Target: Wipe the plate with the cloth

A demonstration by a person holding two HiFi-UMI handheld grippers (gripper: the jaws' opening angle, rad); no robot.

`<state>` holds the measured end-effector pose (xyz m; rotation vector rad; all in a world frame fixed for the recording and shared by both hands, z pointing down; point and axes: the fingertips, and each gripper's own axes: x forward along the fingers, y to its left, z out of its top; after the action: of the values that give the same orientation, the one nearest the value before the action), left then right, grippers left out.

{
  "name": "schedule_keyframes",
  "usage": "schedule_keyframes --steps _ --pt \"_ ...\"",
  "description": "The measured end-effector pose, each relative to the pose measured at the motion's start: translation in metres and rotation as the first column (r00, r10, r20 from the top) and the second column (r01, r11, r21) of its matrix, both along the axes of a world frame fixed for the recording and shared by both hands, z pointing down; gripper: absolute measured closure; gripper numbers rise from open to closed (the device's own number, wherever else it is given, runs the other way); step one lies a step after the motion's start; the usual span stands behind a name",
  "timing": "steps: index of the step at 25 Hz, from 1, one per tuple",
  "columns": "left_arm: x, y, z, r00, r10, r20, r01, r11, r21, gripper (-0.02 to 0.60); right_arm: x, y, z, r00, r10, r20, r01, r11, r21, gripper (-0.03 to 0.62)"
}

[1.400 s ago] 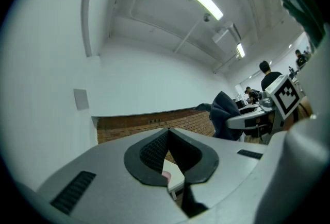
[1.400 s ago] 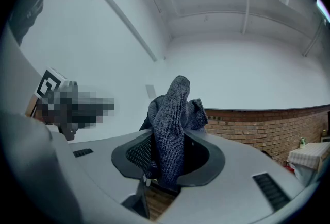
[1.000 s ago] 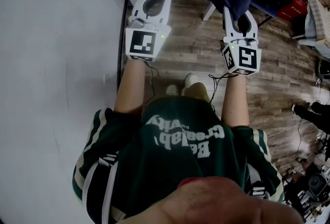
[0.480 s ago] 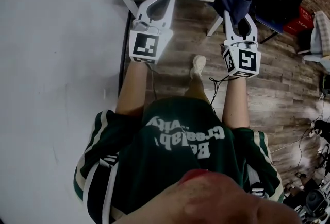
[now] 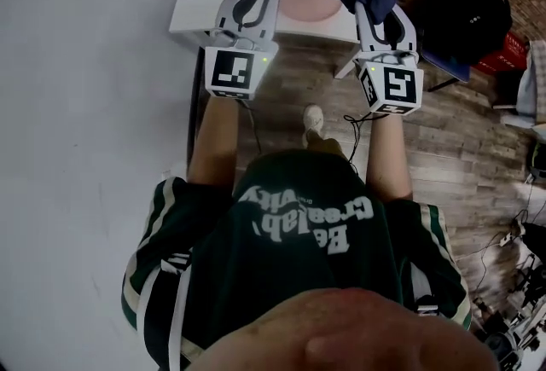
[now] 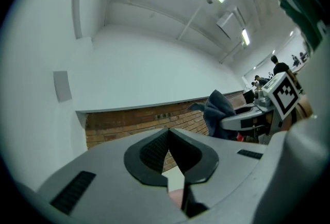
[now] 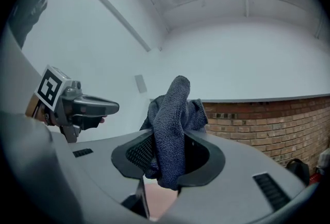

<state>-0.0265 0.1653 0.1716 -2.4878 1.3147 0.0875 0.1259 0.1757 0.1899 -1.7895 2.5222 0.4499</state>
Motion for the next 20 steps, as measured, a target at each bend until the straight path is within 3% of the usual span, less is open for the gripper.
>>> schedule_keyframes --steps 7,13,20 --pt "0.044 -0.098 -0.001 1.000 -0.019 0.002 0.019 0.999 -0.033 0.578 0.032 -0.102 -0.004 0.999 -0.040 0.010 0.041 0.999 -0.012 0.474" --pt "0.072 -0.139 0.007 0.998 -0.056 0.003 0.056 0.997 -0.060 0.578 0.059 -0.138 0.000 0.997 -0.078 0.029 0.078 0.997 -0.018 0.476" --pt "0.076 -0.163 0.021 0.997 -0.076 0.027 0.078 0.994 -0.080 0.578 0.061 -0.170 0.016 0.994 -0.101 0.052 0.103 0.994 -0.044 0.474"
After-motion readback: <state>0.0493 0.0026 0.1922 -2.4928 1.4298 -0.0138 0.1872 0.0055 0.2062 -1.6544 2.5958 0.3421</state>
